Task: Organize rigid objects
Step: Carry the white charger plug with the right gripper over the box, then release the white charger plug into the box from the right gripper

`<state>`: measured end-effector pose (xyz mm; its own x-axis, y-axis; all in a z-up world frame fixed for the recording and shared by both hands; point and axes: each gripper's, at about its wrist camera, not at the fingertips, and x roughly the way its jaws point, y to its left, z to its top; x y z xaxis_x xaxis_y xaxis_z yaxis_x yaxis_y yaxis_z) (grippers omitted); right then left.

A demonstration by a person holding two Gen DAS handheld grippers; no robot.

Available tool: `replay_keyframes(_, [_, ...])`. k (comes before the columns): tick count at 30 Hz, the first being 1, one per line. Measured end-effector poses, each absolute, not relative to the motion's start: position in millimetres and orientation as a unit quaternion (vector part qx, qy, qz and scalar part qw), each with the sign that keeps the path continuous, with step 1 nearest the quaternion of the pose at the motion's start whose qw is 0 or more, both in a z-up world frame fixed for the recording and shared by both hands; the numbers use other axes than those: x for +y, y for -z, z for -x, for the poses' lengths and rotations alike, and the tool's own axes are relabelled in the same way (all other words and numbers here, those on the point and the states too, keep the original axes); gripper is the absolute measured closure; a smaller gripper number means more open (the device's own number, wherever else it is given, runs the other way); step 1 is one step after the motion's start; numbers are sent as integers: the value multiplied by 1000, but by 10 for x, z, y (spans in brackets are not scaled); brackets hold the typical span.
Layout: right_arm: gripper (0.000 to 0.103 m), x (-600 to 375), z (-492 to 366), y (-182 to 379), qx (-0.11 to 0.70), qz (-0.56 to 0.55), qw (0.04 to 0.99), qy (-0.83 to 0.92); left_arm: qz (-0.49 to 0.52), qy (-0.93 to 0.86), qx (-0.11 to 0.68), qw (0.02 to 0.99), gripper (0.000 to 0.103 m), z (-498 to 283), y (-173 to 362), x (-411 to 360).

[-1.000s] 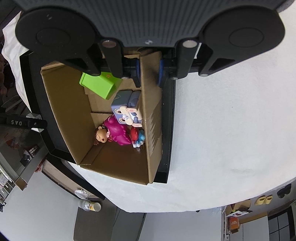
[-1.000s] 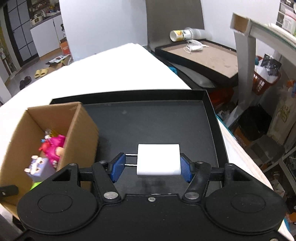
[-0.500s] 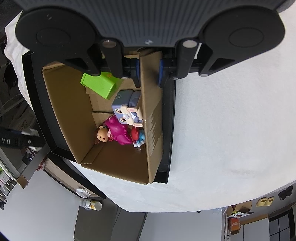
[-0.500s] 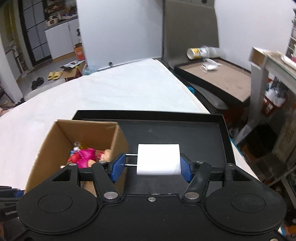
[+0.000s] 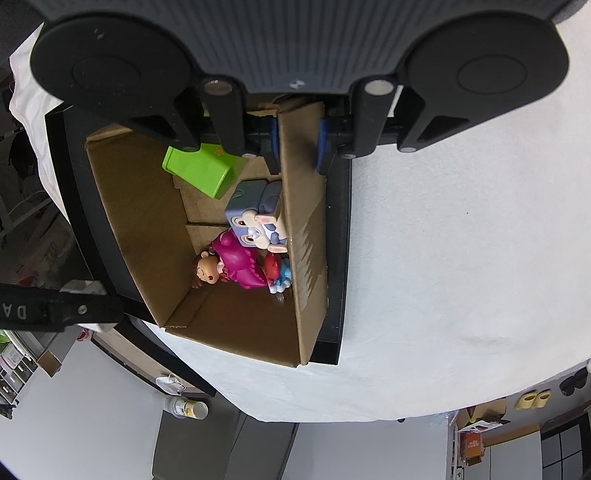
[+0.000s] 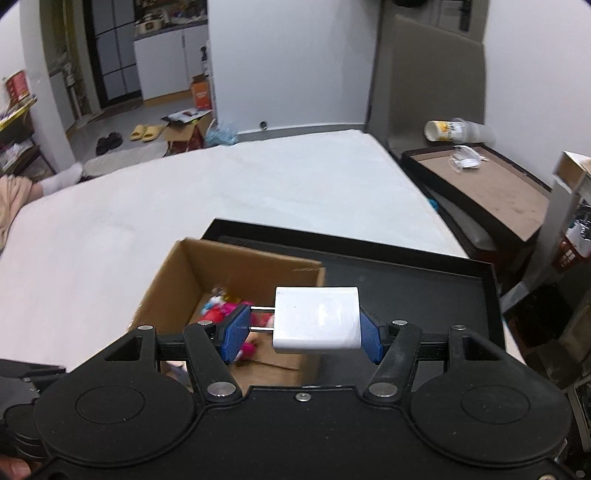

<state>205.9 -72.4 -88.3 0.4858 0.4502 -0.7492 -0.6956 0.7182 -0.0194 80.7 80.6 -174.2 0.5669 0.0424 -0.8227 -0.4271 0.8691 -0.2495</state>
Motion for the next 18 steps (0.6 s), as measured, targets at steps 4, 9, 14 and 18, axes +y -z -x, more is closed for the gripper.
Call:
replay_keyframes(4, [43, -580, -1958, 940, 385, 179, 836, -346, 218, -136, 444, 858, 84, -808, 1749, 812])
replay_keyframes(9, [43, -434, -1878, 1032, 398, 196, 825, -350, 219, -135, 444, 858, 84, -808, 1750, 815])
replay_keyframes(14, [42, -328, -1821, 1134, 405, 217, 817, -348, 219, -135, 444, 858, 84, -812, 1749, 812])
replay_keyframes(18, [42, -281, -1818, 1195, 410, 228, 814, -342, 219, -135, 444, 858, 84, -812, 1749, 813])
